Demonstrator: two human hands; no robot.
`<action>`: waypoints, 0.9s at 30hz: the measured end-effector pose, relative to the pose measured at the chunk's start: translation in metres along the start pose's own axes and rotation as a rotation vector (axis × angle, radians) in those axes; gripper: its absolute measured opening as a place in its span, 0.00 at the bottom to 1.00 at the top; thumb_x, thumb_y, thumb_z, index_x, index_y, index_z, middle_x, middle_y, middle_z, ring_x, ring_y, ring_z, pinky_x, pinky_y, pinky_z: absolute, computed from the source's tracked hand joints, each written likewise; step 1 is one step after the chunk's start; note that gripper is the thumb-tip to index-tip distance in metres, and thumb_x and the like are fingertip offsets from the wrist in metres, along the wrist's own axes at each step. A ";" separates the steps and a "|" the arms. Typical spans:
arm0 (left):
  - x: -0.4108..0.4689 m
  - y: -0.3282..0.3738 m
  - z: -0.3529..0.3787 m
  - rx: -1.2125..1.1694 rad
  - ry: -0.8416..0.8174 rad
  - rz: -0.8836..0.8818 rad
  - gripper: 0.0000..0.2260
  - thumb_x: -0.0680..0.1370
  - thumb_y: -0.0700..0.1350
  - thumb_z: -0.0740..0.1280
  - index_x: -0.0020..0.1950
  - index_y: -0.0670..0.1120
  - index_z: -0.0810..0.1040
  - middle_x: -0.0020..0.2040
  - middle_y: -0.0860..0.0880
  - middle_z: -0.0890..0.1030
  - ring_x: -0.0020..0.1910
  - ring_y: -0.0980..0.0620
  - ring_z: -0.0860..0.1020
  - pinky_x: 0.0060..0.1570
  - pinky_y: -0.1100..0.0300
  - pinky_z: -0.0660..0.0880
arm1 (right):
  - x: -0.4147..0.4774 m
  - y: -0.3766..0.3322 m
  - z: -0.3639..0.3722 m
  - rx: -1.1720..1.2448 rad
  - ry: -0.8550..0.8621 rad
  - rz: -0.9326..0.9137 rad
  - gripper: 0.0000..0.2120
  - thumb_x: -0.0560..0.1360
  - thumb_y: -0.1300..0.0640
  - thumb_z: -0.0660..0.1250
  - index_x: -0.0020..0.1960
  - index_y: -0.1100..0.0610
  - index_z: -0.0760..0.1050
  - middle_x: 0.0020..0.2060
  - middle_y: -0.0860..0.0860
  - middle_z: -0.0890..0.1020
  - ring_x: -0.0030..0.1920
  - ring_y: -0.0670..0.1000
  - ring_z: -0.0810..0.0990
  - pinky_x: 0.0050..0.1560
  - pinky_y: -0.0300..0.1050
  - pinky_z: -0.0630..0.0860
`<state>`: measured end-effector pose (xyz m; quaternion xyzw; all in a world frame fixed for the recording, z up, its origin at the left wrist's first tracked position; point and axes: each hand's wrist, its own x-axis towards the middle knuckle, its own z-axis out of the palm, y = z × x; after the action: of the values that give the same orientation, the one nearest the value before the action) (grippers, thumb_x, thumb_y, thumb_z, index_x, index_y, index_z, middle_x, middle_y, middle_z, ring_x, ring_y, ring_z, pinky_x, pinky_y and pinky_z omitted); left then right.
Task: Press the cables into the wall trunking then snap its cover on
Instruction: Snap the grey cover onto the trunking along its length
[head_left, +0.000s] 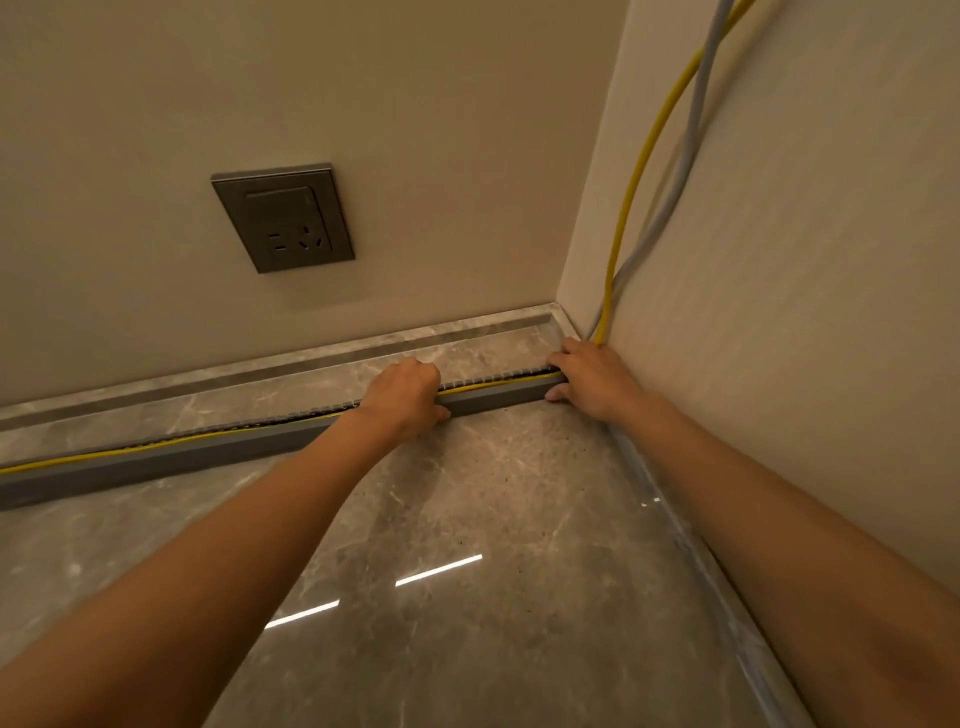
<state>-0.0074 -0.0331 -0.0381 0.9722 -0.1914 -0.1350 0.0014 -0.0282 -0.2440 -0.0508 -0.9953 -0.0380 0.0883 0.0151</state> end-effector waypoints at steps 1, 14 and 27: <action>0.000 0.001 0.000 0.017 0.002 0.010 0.16 0.77 0.50 0.66 0.57 0.38 0.77 0.57 0.39 0.78 0.56 0.41 0.77 0.52 0.52 0.74 | -0.001 0.001 0.000 0.027 -0.008 -0.006 0.21 0.75 0.51 0.65 0.65 0.58 0.70 0.61 0.58 0.73 0.64 0.58 0.70 0.63 0.50 0.66; 0.006 0.015 -0.018 0.039 -0.008 0.132 0.14 0.78 0.48 0.64 0.57 0.39 0.73 0.58 0.39 0.77 0.57 0.40 0.75 0.51 0.51 0.72 | -0.003 0.008 -0.014 0.026 -0.064 -0.045 0.14 0.76 0.52 0.64 0.55 0.61 0.74 0.54 0.60 0.79 0.59 0.58 0.72 0.56 0.51 0.70; 0.004 0.020 -0.009 0.034 0.032 0.191 0.13 0.77 0.45 0.66 0.56 0.38 0.75 0.58 0.40 0.76 0.55 0.42 0.75 0.53 0.52 0.73 | -0.011 -0.003 -0.020 -0.102 -0.007 -0.093 0.15 0.74 0.56 0.67 0.56 0.62 0.70 0.57 0.60 0.78 0.57 0.59 0.75 0.54 0.51 0.72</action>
<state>-0.0091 -0.0534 -0.0294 0.9514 -0.2856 -0.1154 0.0009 -0.0352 -0.2420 -0.0292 -0.9916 -0.0884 0.0891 -0.0316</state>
